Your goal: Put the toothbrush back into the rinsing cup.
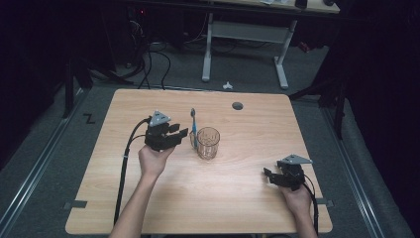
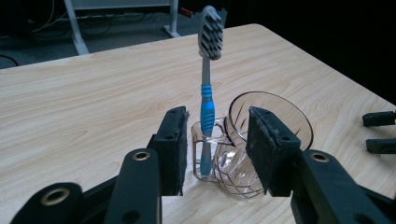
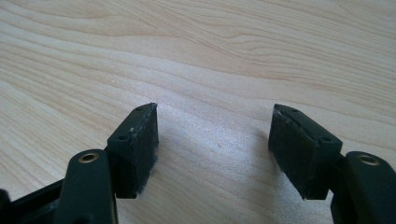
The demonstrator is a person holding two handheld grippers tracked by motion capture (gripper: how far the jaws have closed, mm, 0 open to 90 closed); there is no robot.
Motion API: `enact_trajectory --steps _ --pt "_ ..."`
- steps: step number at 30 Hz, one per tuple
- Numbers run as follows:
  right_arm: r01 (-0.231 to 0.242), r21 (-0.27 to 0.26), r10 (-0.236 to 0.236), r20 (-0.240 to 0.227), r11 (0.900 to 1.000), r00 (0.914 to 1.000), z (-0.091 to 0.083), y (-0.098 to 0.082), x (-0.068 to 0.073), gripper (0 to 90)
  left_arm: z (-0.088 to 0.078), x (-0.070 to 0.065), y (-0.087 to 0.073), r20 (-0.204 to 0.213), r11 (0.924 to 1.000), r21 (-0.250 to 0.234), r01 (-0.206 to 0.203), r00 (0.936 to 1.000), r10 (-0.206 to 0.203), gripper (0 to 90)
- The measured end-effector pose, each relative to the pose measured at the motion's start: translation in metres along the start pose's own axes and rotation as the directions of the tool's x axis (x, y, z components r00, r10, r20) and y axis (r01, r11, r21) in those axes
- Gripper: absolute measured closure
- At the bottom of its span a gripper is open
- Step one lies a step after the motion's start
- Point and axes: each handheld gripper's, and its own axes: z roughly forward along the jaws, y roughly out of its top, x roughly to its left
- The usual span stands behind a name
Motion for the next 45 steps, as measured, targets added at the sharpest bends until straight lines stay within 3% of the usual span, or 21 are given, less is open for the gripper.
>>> enact_trajectory --steps 30,45 --pt "0.001 0.000 -0.001 0.000 1.000 1.0000 0.000 0.000 0.000 33.6 -0.022 -0.009 -0.011 -0.006 0.9994 -0.007 -0.033 0.9994 0.033 58.3" --pt "0.001 -0.001 -0.001 0.001 1.000 1.0000 0.000 0.000 0.000 33.7 -0.030 -0.011 -0.022 0.002 0.9997 -0.014 -0.019 0.9998 0.019 58.3"
